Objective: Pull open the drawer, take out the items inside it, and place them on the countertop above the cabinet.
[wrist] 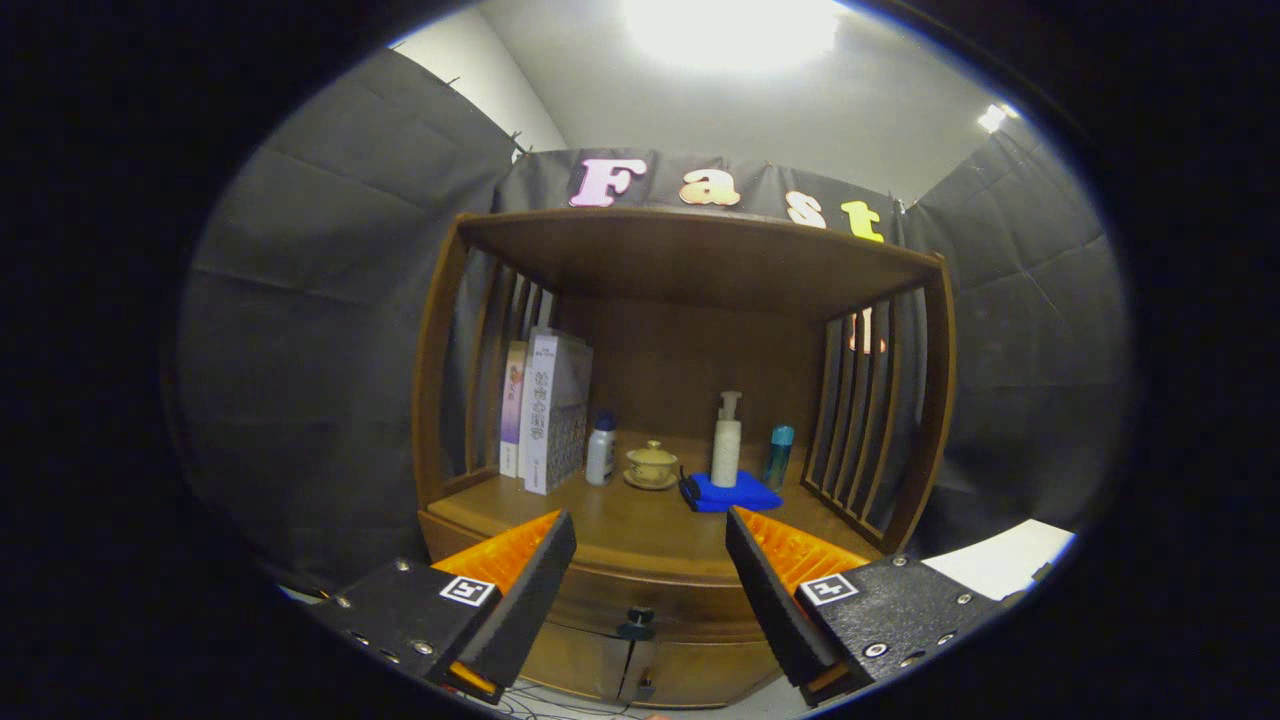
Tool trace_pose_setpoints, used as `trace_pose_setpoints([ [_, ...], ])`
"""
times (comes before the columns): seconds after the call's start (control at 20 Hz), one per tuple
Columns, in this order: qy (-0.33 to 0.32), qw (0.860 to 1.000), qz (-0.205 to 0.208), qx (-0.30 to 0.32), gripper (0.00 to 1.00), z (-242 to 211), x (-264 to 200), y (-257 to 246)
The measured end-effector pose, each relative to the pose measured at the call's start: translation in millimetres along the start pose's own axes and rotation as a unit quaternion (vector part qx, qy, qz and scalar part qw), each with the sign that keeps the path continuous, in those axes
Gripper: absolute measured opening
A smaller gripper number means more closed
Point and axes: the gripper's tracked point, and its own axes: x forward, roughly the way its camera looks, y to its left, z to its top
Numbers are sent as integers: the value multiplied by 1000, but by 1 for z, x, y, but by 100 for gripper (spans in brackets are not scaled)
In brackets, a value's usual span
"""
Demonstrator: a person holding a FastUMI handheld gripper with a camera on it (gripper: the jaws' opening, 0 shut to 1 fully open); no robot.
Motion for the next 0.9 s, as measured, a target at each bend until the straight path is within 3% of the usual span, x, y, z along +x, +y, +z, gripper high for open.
trace_pose_setpoints([
  [0.25,43,999,10,14,95,-54,24,24],
  [0.55,95,995,-14,32,95,-109,54,23],
  [0.9,131,990,-10,57,95,-163,72,23],
])
